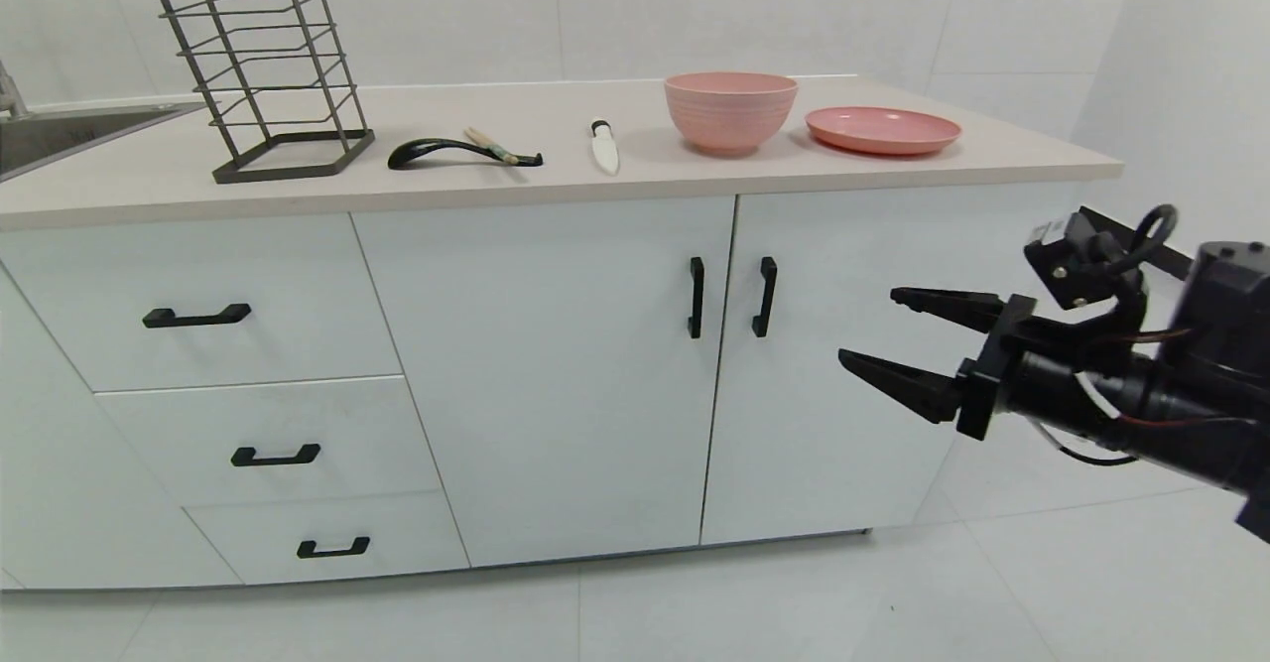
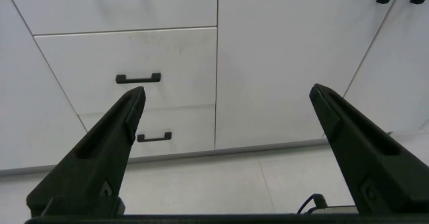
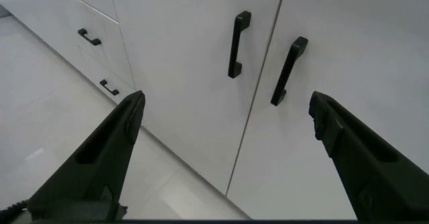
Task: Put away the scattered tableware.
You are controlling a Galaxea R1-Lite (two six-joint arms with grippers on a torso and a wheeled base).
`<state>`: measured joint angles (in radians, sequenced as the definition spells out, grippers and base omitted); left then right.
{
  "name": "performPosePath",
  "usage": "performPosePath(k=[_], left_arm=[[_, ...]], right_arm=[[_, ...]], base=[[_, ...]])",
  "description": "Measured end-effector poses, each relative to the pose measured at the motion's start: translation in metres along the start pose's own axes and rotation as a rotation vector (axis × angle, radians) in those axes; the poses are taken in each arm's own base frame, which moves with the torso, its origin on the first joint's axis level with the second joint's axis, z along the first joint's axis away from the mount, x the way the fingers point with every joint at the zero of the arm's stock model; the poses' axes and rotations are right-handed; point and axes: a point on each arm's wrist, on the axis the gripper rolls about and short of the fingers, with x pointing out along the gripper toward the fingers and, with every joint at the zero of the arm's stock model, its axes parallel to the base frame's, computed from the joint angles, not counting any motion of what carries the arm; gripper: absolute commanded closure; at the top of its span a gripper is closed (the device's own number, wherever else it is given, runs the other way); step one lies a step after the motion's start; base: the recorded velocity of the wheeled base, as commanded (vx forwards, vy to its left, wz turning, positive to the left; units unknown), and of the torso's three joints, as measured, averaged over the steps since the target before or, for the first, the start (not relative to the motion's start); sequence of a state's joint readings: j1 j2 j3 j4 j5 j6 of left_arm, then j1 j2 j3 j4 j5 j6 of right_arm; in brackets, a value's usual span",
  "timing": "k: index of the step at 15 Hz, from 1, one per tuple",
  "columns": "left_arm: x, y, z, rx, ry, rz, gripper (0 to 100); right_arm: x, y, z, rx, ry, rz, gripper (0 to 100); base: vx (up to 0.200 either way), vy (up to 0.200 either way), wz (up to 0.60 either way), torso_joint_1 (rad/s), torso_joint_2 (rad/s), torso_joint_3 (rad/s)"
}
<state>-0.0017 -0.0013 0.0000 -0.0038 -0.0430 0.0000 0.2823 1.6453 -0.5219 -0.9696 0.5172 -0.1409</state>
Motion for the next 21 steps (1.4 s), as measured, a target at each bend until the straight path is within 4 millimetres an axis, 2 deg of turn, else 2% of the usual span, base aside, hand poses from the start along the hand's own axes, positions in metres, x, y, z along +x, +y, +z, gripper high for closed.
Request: performPosePath(k=[5,10,11,12,14,17,21], left_arm=[[0.000,0.000,0.000,0.001,0.000,0.000,0],[0.000,-0.001,0.003,0.011,-0.029,-0.022,0],[-0.002,-0.001,0.013,0.009,-0.092,-0.022,0],[-0.008,-0.001,0.033,0.011,-0.198,-0.022,0],[-0.017,-0.002,0.061,0.011,-0.301,-0.035,0],[-0.015,-0.002,0.077,-0.032,-0.290,-0.145,0],[0.004,-0.004,0.106,-0.074,-0.208,-0.391,0]], right_arm=[[0.039,-0.027,-0.020,-0.020,0.015,0.018,0],[0.064,-0.039,-0.033,-0.022,0.018,0.032,0],[0.065,-0.040,-0.037,-0.017,0.025,0.033,0],[0.066,-0.040,-0.039,-0.014,0.031,0.034,0],[0.067,-0.040,-0.041,-0.011,0.035,0.036,0],[0.070,-0.039,-0.042,-0.013,0.033,0.047,0],[0.074,-0.041,-0.040,-0.026,0.005,0.073,0]], base=[[0.000,0.000,0.00,0.000,0.00,0.000],[0.000,0.000,0.00,0.000,0.00,0.000],[0.000,0.000,0.00,0.000,0.00,0.000],[0.000,0.000,0.00,0.000,0.00,0.000],[0.000,0.000,0.00,0.000,0.00,0.000],[0.000,0.000,0.00,0.000,0.00,0.000],[0.000,0.000,0.00,0.000,0.00,0.000]])
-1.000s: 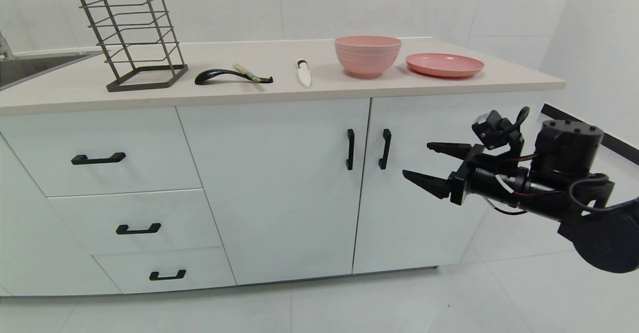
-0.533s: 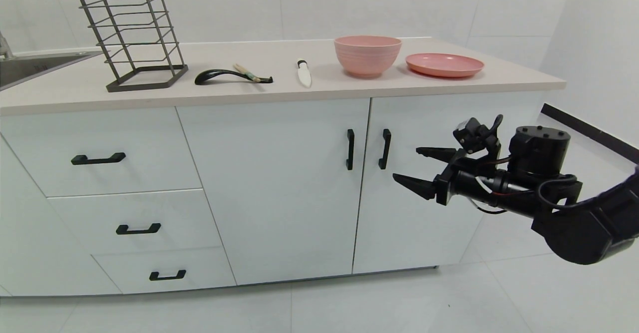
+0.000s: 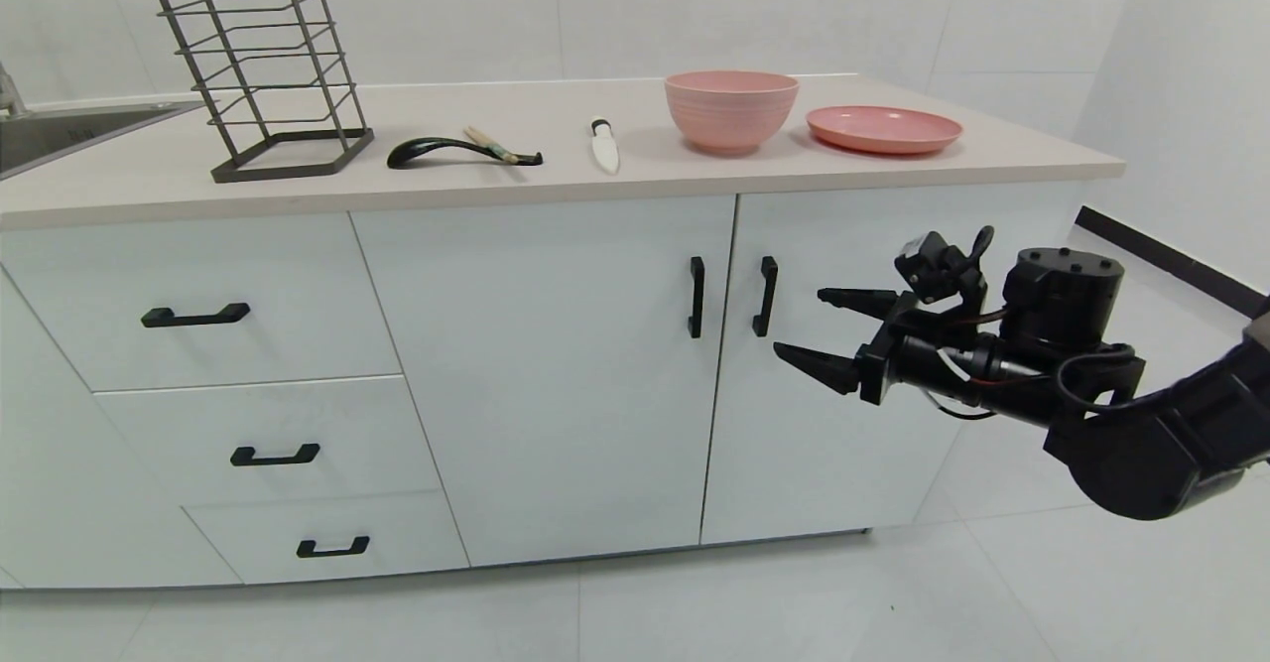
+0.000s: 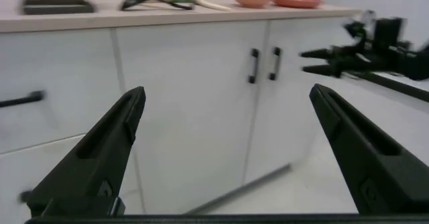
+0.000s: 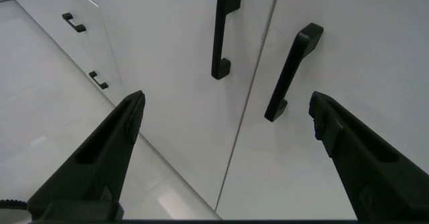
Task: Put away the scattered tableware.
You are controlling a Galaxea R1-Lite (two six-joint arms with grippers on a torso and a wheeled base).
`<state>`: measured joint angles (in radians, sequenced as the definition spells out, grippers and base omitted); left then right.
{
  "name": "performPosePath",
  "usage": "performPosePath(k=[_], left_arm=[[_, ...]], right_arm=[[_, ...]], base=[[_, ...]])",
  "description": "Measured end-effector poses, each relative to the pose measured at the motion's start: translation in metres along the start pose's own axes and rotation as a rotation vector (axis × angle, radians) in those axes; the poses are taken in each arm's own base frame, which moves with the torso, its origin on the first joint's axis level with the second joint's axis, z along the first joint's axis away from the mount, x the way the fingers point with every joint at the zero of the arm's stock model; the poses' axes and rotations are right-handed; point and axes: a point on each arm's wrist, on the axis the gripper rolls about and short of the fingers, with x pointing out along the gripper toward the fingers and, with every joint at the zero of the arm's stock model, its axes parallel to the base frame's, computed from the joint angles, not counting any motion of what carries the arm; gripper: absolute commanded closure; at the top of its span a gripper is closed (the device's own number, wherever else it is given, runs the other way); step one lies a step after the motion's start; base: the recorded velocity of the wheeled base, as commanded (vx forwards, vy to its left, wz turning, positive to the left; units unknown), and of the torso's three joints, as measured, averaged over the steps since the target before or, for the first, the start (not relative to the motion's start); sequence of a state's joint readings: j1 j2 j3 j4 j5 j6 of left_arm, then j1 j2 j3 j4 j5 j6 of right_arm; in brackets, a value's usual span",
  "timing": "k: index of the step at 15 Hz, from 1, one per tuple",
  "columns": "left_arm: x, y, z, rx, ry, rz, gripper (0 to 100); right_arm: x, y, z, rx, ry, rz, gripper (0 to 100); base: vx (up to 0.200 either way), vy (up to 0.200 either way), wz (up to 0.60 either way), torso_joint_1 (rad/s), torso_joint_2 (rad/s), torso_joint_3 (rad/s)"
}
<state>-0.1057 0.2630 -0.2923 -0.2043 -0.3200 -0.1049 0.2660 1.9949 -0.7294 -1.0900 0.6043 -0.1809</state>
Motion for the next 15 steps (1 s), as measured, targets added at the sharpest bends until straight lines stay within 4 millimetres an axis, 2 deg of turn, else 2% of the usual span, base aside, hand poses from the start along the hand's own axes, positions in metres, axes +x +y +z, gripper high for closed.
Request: performPosePath(k=[4,7,11,15], left_arm=[[0.039,0.007,0.012,0.005,0.065,-0.230,0],[0.075,0.013,0.013,0.034,0.118,-0.317,0],[0.126,0.018,0.006,0.160,0.183,-0.454,0],[0.163,0.007,-0.006,0.138,0.266,-0.575,0]], right_arm=[[0.006,-0.004,-0.005,0.004,0.002,0.014,0],[0.015,-0.011,-0.003,-0.010,-0.018,0.010,0],[0.021,-0.014,-0.008,-0.007,-0.012,0.011,0],[0.028,-0.019,-0.011,-0.013,-0.022,0.010,0]], base=[[0.000,0.000,0.00,0.000,0.00,0.000],[0.000,0.000,0.00,0.000,0.00,0.000],[0.000,0.000,0.00,0.000,0.00,0.000],[0.000,0.000,0.00,0.000,0.00,0.000]])
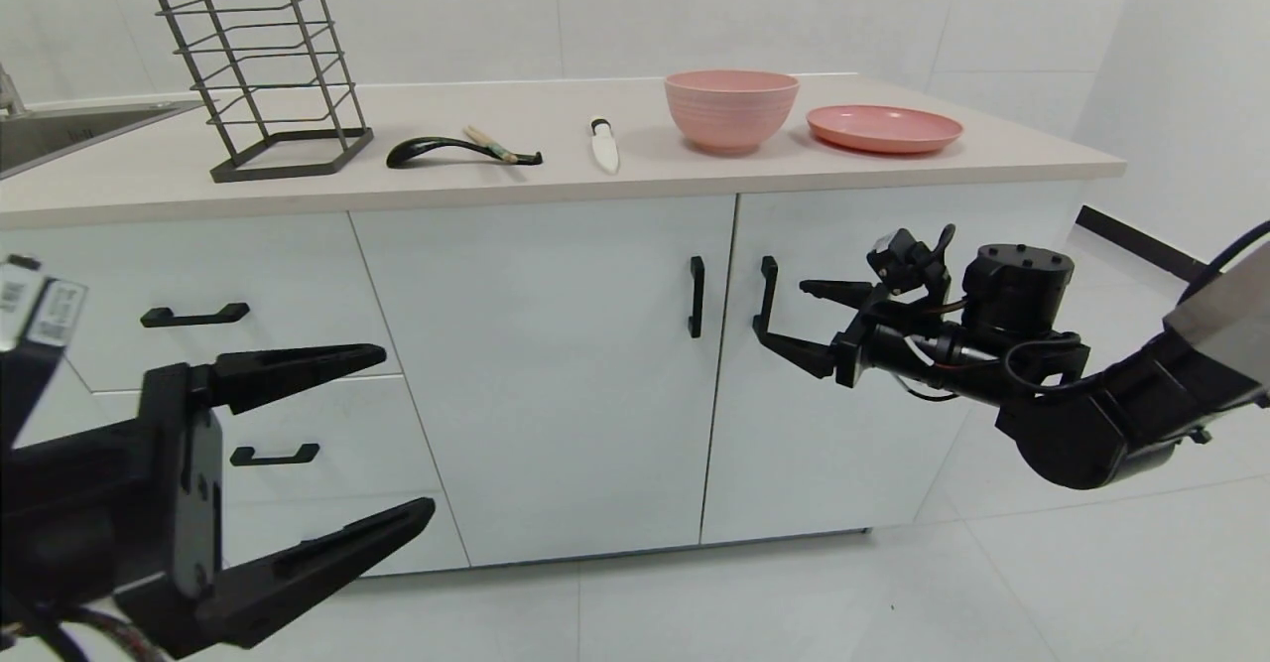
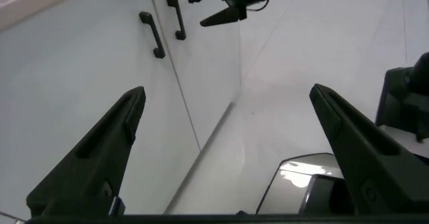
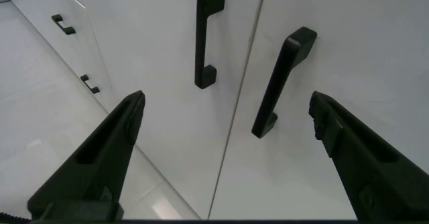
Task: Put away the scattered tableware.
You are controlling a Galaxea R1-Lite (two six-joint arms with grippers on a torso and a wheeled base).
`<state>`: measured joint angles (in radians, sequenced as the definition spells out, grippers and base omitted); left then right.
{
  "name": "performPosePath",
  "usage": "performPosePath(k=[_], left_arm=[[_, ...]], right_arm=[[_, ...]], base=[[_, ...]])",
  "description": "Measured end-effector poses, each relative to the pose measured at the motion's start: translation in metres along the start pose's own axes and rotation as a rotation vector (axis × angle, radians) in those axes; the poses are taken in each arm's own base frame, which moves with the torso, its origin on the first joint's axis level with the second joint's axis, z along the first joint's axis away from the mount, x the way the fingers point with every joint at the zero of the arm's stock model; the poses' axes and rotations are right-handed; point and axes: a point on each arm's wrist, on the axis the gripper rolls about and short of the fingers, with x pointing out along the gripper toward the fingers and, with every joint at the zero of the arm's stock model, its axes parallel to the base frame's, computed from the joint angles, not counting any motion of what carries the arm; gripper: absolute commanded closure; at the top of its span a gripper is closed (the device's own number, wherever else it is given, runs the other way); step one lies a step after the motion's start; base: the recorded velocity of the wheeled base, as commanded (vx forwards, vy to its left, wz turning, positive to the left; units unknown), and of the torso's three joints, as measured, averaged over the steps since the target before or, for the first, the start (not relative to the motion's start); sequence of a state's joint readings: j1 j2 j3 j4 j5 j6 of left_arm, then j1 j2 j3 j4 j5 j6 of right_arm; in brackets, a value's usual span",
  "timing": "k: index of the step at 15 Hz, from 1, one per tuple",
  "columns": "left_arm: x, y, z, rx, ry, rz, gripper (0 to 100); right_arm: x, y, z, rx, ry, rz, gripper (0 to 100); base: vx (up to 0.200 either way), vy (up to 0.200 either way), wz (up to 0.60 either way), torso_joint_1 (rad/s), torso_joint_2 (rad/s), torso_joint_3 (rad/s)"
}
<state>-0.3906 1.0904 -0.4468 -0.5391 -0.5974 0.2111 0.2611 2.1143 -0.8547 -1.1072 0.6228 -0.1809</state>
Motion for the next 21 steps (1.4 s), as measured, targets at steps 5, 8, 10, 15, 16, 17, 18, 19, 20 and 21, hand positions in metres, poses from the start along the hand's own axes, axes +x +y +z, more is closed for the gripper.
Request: performPosePath(k=[5,8,10,15,16,17,18,19,20,21], left_arm=[[0.046,0.018,0.006,-0.023,0.046,-0.037,0],[0.075,0.019,0.004,-0.030,0.082,-0.068,0],[0.096,0.016,0.004,-0.019,0.089,-0.102,0],[0.154,0.025,0.005,0.051,-0.062,-0.126,0],[0.163,0.026,-0.001,0.049,-0.061,-0.128,0],[0.171,0.027,-0.008,0.042,-0.047,-0.133,0],[0.177,0.029,-0.012,0.037,-0.041,-0.136,0],[0.182,0.030,-0.013,0.036,-0.039,-0.138,0],[0.186,0.031,-0.015,0.031,-0.036,-0.140,0],[0.191,0.032,-0.016,0.026,-0.033,-0.141,0]], right_arm=[[0.010,-0.005,-0.006,0.000,-0.001,0.001,0],[0.016,-0.008,-0.008,-0.003,-0.007,0.005,0],[0.020,-0.007,-0.011,-0.001,-0.004,0.011,0],[0.027,-0.011,-0.012,-0.011,-0.020,0.025,0],[0.028,-0.011,-0.013,-0.011,-0.019,0.027,0],[0.030,-0.011,-0.014,-0.010,-0.018,0.030,0],[0.031,-0.010,-0.014,-0.011,-0.019,0.032,0],[0.033,-0.011,-0.014,-0.014,-0.023,0.033,0],[0.036,-0.011,-0.014,-0.018,-0.029,0.040,0],[0.039,-0.011,-0.015,-0.019,-0.031,0.048,0]], base=[[0.000,0.000,0.00,0.000,0.00,0.000],[0.000,0.000,0.00,0.000,0.00,0.000],[0.000,0.000,0.00,0.000,0.00,0.000],[0.000,0.000,0.00,0.000,0.00,0.000],[0.000,0.000,0.00,0.000,0.00,0.000],[0.000,0.000,0.00,0.000,0.00,0.000],[0.000,0.000,0.00,0.000,0.00,0.000],[0.000,0.000,0.00,0.000,0.00,0.000],[0.000,0.000,0.00,0.000,0.00,0.000],[0.000,0.000,0.00,0.000,0.00,0.000]])
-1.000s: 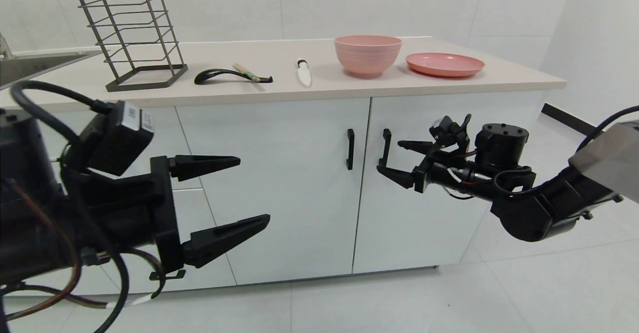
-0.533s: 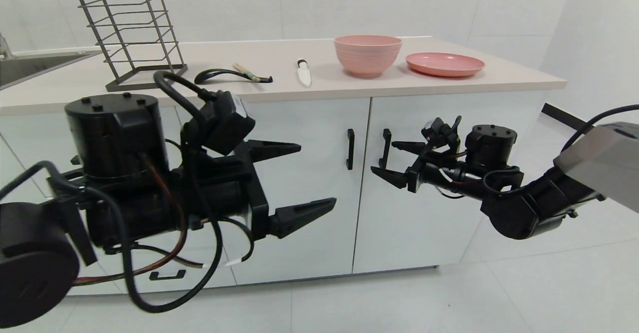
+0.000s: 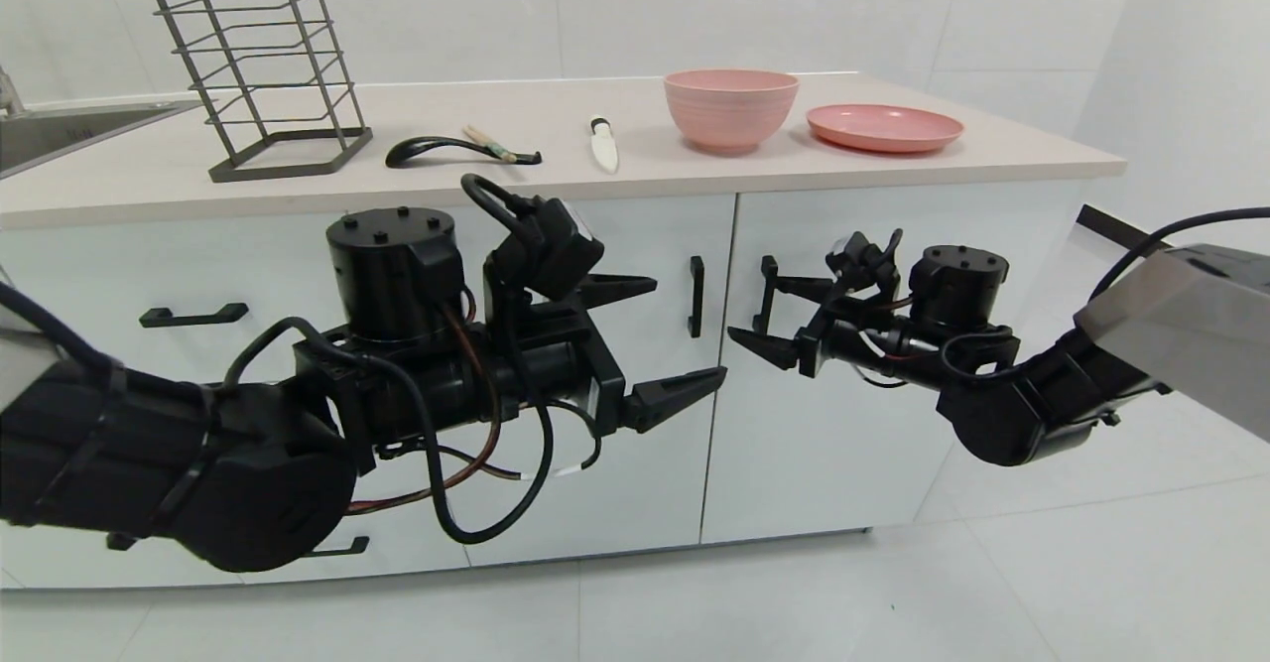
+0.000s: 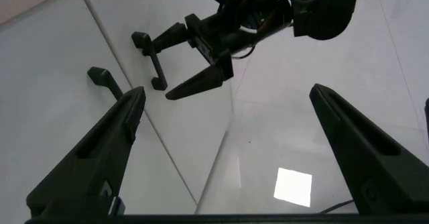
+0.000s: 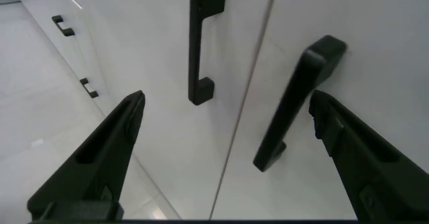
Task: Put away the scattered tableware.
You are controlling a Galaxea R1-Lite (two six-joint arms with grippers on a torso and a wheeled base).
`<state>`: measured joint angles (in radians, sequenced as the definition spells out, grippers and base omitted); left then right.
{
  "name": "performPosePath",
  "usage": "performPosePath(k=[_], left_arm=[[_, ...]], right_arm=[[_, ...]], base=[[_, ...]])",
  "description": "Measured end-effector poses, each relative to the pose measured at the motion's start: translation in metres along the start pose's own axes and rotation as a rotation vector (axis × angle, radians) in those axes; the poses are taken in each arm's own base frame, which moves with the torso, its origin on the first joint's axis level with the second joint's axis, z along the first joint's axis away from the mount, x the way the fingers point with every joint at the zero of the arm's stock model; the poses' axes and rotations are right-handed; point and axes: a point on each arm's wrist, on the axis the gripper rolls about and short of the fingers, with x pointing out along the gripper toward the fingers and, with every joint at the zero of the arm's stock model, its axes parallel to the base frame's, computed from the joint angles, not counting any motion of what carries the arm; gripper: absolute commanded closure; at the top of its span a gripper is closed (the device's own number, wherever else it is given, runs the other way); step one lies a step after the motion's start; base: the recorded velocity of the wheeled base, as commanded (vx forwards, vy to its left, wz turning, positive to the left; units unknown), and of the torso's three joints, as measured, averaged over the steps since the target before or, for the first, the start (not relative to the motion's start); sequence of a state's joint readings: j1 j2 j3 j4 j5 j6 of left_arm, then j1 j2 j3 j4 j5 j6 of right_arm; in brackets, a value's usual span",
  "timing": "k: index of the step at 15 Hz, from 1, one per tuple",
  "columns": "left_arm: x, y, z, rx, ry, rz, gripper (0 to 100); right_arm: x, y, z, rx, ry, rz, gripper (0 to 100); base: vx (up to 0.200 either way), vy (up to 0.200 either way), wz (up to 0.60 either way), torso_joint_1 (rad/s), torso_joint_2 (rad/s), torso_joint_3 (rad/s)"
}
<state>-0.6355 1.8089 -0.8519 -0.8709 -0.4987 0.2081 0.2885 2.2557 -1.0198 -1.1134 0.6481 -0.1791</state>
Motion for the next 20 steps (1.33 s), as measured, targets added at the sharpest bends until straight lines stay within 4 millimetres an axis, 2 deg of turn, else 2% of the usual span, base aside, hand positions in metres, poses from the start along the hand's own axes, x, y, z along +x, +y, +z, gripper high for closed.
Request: performPosePath(k=[3,6,11,15,18,20], left_arm=[[0.013,0.000,-0.006,-0.007,0.007,-0.015,0],[0.028,-0.002,-0.002,-0.023,-0.014,-0.028,0],[0.052,-0.002,-0.002,-0.047,-0.031,-0.029,0],[0.074,0.012,-0.003,-0.031,-0.065,-0.014,0],[0.101,0.025,0.000,-0.005,-0.116,0.018,0],[0.120,0.031,0.001,0.013,-0.160,0.026,0]], right_arm=[[0.007,0.003,-0.005,0.003,0.004,0.019,0],[0.010,0.004,-0.008,-0.001,-0.011,0.066,0],[0.002,0.008,-0.010,-0.021,-0.054,0.148,0],[-0.028,0.029,-0.010,-0.001,-0.041,0.188,0],[-0.059,0.045,-0.013,0.017,-0.027,0.198,0],[-0.072,0.047,-0.014,0.027,-0.022,0.204,0]], base=[[0.000,0.000,0.00,0.000,0.00,0.000],[0.000,0.000,0.00,0.000,0.00,0.000],[0.000,0.000,0.00,0.000,0.00,0.000],[0.000,0.000,0.00,0.000,0.00,0.000],[0.000,0.000,0.00,0.000,0.00,0.000],[0.000,0.000,0.00,0.000,0.00,0.000]])
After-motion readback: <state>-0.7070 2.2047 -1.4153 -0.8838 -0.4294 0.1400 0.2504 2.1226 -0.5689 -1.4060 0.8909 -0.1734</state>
